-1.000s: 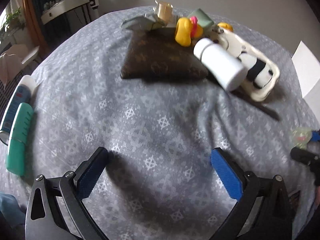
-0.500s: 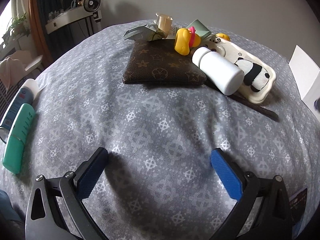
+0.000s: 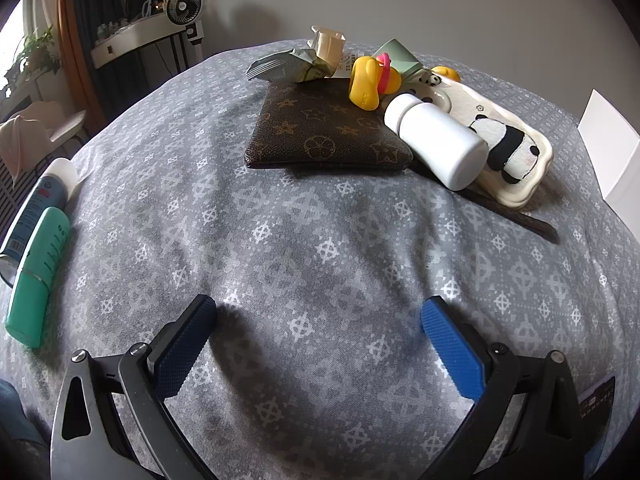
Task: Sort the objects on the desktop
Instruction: 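Carry the squishy toy with the right gripper into the white box and release, then grasp the white pill bottle with the left gripper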
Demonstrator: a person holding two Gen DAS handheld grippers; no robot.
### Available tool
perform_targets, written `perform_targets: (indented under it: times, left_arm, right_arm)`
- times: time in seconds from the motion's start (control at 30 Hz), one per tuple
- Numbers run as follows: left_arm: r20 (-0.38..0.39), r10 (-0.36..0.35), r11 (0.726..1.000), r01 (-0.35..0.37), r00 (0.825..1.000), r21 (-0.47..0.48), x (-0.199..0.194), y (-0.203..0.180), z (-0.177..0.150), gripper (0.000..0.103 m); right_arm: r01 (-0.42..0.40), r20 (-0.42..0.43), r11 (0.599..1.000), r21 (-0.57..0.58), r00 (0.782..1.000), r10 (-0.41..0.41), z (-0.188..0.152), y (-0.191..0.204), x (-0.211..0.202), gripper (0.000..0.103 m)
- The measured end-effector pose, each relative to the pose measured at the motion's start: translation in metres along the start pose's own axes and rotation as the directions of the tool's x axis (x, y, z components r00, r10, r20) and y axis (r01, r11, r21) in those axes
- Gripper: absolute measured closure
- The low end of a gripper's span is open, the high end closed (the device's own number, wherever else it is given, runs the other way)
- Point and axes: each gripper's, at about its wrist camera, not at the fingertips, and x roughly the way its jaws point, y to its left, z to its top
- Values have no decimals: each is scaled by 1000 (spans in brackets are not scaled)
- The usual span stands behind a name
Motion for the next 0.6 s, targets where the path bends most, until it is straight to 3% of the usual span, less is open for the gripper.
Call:
perform_targets:
  times: [0.1, 0.13, 0.17, 0.23, 0.3, 0.33, 0.4, 0.5, 0.6]
  left_arm:
    - [0, 0, 1000, 0, 1000, 0, 0, 0, 0, 0]
    - [0, 0, 1000, 0, 1000, 0, 0, 0, 0, 0]
    - [0, 0, 1000, 0, 1000, 0, 0, 0, 0, 0]
    - [0, 0, 1000, 0, 1000, 0, 0, 0, 0, 0]
    - [0, 0, 1000, 0, 1000, 0, 0, 0, 0, 0]
    - [0, 0, 1000, 0, 1000, 0, 0, 0, 0, 0]
    - [-5, 0, 1000, 0, 1000, 1, 0, 0, 0, 0]
    - [-70, -13, 1000, 12, 997, -8, -4, 0, 8, 0]
    - [-17, -152, 985, 150, 988, -80, -31, -1, 25, 0]
  right_arm:
    - [22, -52, 999, 27, 998, -20, -9, -7, 14, 51]
    - [26, -54, 999, 25, 998, -24, -11, -6, 15, 44]
    - [42, -42, 999, 20, 998, -41, -12, -5, 15, 29]
    - [127, 23, 992, 6, 992, -127, -13, 1, 7, 14]
    - [201, 110, 980, -18, 974, -197, -13, 8, -6, 9]
    - [199, 139, 980, -23, 971, -194, -12, 12, -13, 9]
    - [52, 183, 998, -38, 982, -44, -15, 22, -31, 9]
    - [-125, 163, 989, -84, 977, 138, -28, 49, -46, 6]
    - [-201, 91, 971, -131, 973, 214, -58, 81, -47, 4]
